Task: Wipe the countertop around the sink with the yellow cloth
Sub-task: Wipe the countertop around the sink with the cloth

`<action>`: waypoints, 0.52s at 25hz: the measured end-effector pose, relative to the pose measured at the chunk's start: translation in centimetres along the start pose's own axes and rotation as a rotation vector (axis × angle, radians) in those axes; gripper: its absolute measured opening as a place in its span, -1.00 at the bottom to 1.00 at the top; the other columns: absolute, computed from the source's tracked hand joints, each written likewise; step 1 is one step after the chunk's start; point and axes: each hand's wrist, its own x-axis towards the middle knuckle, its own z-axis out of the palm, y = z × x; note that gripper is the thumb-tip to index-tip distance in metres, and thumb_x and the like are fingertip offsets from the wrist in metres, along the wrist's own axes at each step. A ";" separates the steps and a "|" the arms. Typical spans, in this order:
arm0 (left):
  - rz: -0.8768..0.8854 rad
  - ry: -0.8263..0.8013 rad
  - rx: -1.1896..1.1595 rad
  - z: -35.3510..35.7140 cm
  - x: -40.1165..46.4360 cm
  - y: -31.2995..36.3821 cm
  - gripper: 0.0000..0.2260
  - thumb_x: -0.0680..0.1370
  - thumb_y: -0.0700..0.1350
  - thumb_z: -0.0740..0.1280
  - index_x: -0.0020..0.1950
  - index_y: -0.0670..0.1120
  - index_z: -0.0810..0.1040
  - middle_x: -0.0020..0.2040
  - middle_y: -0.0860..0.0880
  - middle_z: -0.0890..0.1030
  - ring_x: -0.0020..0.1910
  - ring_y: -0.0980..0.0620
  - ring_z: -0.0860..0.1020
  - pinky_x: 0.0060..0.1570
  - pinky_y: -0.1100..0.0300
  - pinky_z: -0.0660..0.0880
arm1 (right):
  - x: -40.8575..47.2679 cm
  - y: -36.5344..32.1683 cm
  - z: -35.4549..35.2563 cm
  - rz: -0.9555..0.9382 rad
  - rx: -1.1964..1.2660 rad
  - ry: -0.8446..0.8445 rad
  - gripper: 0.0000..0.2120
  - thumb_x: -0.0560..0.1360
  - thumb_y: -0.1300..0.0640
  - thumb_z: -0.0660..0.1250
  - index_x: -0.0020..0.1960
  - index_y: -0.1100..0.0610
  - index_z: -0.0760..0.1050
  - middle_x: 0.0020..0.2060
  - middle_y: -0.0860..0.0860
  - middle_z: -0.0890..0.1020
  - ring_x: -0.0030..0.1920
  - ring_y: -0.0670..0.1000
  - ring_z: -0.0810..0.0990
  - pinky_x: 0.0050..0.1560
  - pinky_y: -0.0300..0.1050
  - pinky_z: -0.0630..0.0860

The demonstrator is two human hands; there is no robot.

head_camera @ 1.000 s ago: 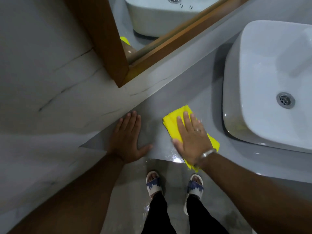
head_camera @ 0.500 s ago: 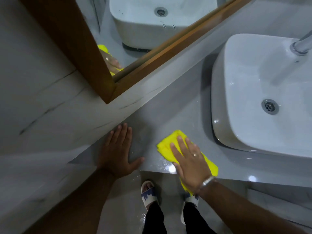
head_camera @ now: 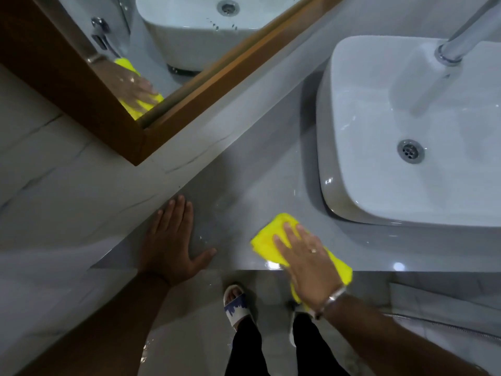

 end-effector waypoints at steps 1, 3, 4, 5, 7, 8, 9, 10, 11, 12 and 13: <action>-0.006 -0.009 0.001 -0.1 0.0 0.0 -0.05 0.40 0.43 0.14 0.54 -0.25 0.17 0.55 -0.26 0.18 0.53 -0.22 0.16 0.47 -0.16 0.15 | -0.5 1.2 -0.3 0.127 0.017 -0.005 -0.46 0.46 -0.02 0.08 0.44 0.03 0.24 0.46 0.12 0.30 0.40 0.23 0.33 0.32 0.18 0.29; -0.007 -0.034 -0.018 -0.3 0.0 0.0 -0.05 0.40 0.43 0.13 0.54 -0.25 0.17 0.55 -0.27 0.18 0.53 -0.23 0.16 0.47 -0.16 0.15 | 0.0 1.7 -0.5 0.322 0.069 -0.038 -0.48 0.47 -0.02 0.05 0.41 0.05 0.27 0.42 0.16 0.36 0.38 0.27 0.36 0.25 0.21 0.40; -0.001 -0.053 -0.027 -0.5 0.1 0.1 -0.05 0.40 0.43 0.12 0.53 -0.26 0.18 0.54 -0.28 0.19 0.53 -0.24 0.17 0.46 -0.16 0.15 | 0.4 1.0 -0.5 0.372 0.092 -0.041 -0.49 0.47 -0.02 0.05 0.41 0.05 0.27 0.41 0.17 0.38 0.37 0.28 0.37 0.24 0.23 0.41; 0.008 -0.064 -0.028 -0.8 0.1 0.3 -0.05 0.40 0.42 0.11 0.53 -0.27 0.18 0.54 -0.28 0.20 0.52 -0.25 0.18 0.46 -0.17 0.15 | 0.6 0.2 -0.9 0.394 0.113 -0.052 -0.49 0.47 -0.02 0.05 0.40 0.04 0.27 0.41 0.16 0.39 0.37 0.28 0.37 0.24 0.23 0.41; 0.007 -0.080 -0.027 -1.1 0.0 0.4 -0.05 0.41 0.42 0.10 0.52 -0.29 0.19 0.53 -0.29 0.20 0.51 -0.26 0.19 0.45 -0.18 0.14 | 0.3 -0.4 -1.2 0.351 0.108 -0.089 -0.49 0.46 -0.03 0.05 0.40 0.04 0.28 0.41 0.15 0.39 0.36 0.26 0.39 0.22 0.21 0.42; 0.005 -0.087 -0.026 -1.0 -0.1 0.4 -0.05 0.41 0.43 0.09 0.52 -0.30 0.18 0.53 -0.29 0.20 0.51 -0.27 0.19 0.45 -0.19 0.14 | 0.1 0.0 -1.2 0.317 0.080 -0.099 -0.48 0.46 -0.04 0.06 0.40 0.03 0.29 0.40 0.14 0.40 0.35 0.25 0.41 0.21 0.20 0.45; 0.008 -0.090 -0.027 -1.0 -0.1 0.6 -0.04 0.42 0.44 0.06 0.52 -0.31 0.18 0.53 -0.30 0.19 0.51 -0.28 0.19 0.45 -0.21 0.13 | -0.2 0.6 -1.3 0.298 0.061 -0.106 -0.48 0.45 -0.05 0.11 0.40 0.02 0.28 0.40 0.13 0.41 0.34 0.24 0.44 0.19 0.18 0.47; 0.017 -0.093 -0.037 -1.3 0.0 1.1 -0.03 0.43 0.47 0.02 0.51 -0.31 0.17 0.53 -0.31 0.18 0.51 -0.29 0.18 0.45 -0.25 0.13 | -0.3 1.0 -1.2 0.285 0.054 -0.098 -0.46 0.44 -0.05 0.21 0.39 0.02 0.27 0.39 0.13 0.43 0.33 0.23 0.45 0.18 0.17 0.48; 0.037 -0.083 -0.052 -1.7 0.4 1.9 -0.02 0.44 0.48 -0.02 0.52 -0.32 0.17 0.53 -0.31 0.18 0.51 -0.30 0.17 0.44 -0.29 0.13 | -0.2 1.0 -1.2 0.288 0.073 -0.112 -0.40 0.39 -0.04 0.34 0.39 0.01 0.27 0.38 0.12 0.44 0.32 0.22 0.47 0.17 0.16 0.48; 0.081 -0.053 -0.066 -2.7 1.2 3.7 -0.02 0.45 0.49 -0.04 0.52 -0.31 0.17 0.54 -0.31 0.16 0.52 -0.30 0.15 0.43 -0.32 0.14 | -0.5 1.2 -1.2 0.298 0.095 -0.128 -0.31 0.33 -0.03 0.45 0.38 0.00 0.27 0.37 0.12 0.45 0.31 0.22 0.48 0.16 0.15 0.49; 0.136 -0.001 -0.079 -3.8 2.2 5.8 -0.03 0.46 0.49 -0.04 0.53 -0.30 0.16 0.54 -0.30 0.14 0.53 -0.29 0.13 0.43 -0.32 0.14 | -0.6 1.1 -1.5 0.319 0.125 -0.161 -0.24 0.26 -0.01 0.52 0.37 0.00 0.27 0.36 0.12 0.46 0.29 0.22 0.49 0.16 0.15 0.50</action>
